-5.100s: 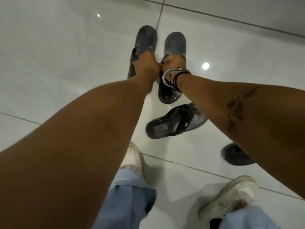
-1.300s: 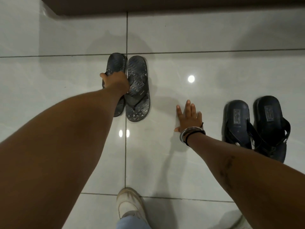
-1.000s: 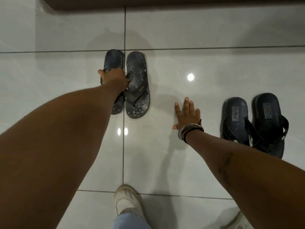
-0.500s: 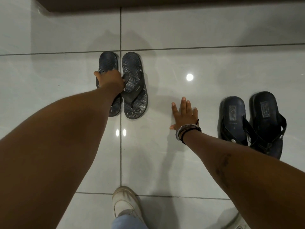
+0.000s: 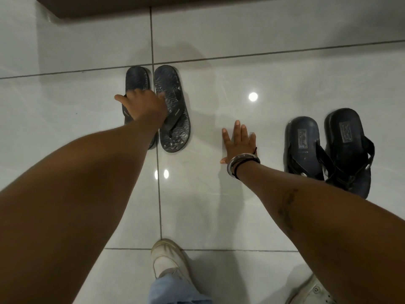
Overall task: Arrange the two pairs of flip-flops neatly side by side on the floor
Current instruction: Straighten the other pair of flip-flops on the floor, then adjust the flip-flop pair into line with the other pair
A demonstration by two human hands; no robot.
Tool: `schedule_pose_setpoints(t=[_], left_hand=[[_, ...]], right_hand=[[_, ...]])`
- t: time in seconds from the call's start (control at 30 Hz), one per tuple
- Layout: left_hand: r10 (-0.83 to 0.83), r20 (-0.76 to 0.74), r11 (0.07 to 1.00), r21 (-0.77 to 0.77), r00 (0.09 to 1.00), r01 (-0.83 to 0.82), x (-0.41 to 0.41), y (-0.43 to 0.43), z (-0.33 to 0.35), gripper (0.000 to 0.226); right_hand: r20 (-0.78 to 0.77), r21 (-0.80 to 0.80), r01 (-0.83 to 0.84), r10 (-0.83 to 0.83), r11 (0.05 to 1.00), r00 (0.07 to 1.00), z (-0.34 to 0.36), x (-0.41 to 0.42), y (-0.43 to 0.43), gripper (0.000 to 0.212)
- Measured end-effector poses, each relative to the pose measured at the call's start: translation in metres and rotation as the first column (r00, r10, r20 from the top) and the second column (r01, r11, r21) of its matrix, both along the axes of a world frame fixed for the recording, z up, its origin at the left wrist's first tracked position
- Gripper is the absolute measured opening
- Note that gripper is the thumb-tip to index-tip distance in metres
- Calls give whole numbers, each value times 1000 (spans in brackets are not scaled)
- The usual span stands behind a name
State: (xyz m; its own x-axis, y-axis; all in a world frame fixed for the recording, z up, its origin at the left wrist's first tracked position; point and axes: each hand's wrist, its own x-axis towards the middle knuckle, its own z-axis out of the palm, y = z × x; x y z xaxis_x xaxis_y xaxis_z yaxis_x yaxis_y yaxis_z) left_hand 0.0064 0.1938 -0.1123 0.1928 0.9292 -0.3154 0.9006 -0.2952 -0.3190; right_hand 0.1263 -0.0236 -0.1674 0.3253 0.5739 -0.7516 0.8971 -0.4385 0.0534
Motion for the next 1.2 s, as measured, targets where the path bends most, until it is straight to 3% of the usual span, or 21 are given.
schedule_pose_setpoints(t=[0.1, 0.2, 0.33, 0.47, 0.57, 0.67, 0.87, 1.1, 1.2], left_hand=[[-104, 95, 993, -50, 990, 109, 27, -37, 12, 68], [-194, 254, 958, -157, 948, 238, 63, -85, 9, 69], [-169, 406, 923, -254, 898, 289, 107, -150, -3, 71], [-167, 412, 882, -344, 896, 323, 131, -207, -19, 74], [-186, 391, 845, -404, 902, 349, 137, -235, -32, 75], [-190, 354, 821, -455, 916, 346, 137, -253, -42, 74], [-152, 337, 826, -473, 929, 306, 143, -265, -45, 72], [-133, 323, 856, -439, 937, 273, 148, -270, -47, 78], [-104, 319, 860, -447, 942, 247, 151, -271, -50, 79]], right_hand=[[-49, 39, -16, 17, 999, 999, 18, 12, -3, 98], [-72, 184, 136, -124, 973, 990, 40, 47, -26, 81], [72, 260, 389, -419, 884, 905, 63, 110, -94, 78], [233, 120, 527, -540, 841, 809, 68, 155, -169, 75], [224, 94, 536, -542, 839, 810, 66, 165, -191, 34], [178, 118, 476, -490, 872, 853, 59, 159, -189, 14], [122, 261, 475, -517, 840, 847, 60, 182, -177, 17], [193, 397, 421, -523, 816, 830, 76, 267, -118, 32], [194, 411, 436, -544, 801, 817, 75, 292, -97, 21]])
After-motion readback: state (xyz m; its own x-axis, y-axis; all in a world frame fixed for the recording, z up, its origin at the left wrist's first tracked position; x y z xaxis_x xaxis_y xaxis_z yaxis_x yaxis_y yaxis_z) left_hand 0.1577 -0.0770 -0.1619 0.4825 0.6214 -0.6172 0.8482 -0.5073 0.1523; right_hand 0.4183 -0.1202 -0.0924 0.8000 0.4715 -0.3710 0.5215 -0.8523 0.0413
